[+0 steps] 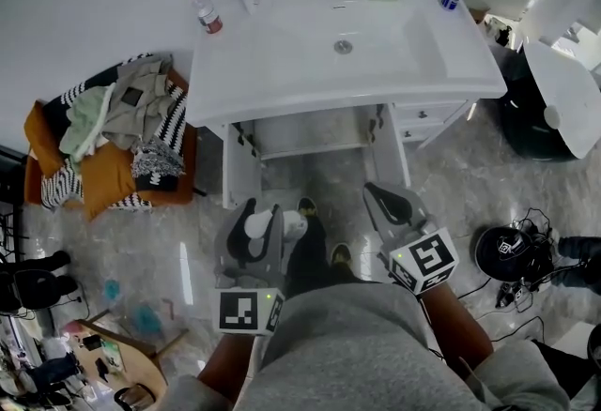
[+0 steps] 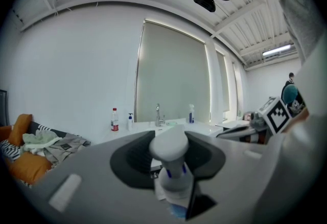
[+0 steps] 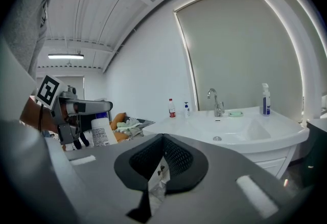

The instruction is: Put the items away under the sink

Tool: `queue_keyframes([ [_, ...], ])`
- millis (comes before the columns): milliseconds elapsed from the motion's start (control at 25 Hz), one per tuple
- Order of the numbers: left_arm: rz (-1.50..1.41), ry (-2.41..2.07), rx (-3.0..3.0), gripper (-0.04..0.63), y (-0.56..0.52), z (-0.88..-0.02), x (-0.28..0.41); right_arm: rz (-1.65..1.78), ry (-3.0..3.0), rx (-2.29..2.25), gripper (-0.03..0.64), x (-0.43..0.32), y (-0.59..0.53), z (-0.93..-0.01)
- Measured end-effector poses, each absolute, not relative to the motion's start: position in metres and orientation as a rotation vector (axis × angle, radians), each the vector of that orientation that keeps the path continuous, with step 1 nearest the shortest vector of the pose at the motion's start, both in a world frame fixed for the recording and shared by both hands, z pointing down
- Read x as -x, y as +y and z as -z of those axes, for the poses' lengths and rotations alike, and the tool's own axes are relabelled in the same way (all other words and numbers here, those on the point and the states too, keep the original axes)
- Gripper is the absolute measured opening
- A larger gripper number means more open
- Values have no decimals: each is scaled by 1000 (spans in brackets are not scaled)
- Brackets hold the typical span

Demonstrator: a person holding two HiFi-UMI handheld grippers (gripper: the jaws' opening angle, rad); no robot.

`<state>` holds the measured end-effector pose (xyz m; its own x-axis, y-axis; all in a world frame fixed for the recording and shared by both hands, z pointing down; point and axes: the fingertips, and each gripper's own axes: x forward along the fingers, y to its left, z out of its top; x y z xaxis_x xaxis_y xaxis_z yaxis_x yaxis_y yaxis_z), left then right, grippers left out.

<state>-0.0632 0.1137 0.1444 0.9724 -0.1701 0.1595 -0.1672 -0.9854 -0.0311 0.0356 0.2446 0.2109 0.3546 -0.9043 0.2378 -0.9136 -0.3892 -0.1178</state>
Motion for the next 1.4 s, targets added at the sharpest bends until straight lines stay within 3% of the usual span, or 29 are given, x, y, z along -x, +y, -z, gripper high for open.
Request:
queue_keyframes([
  [1400, 553, 79, 3165, 150, -4, -216, -78, -578, -1681, -2509, -2, -165, 93, -238],
])
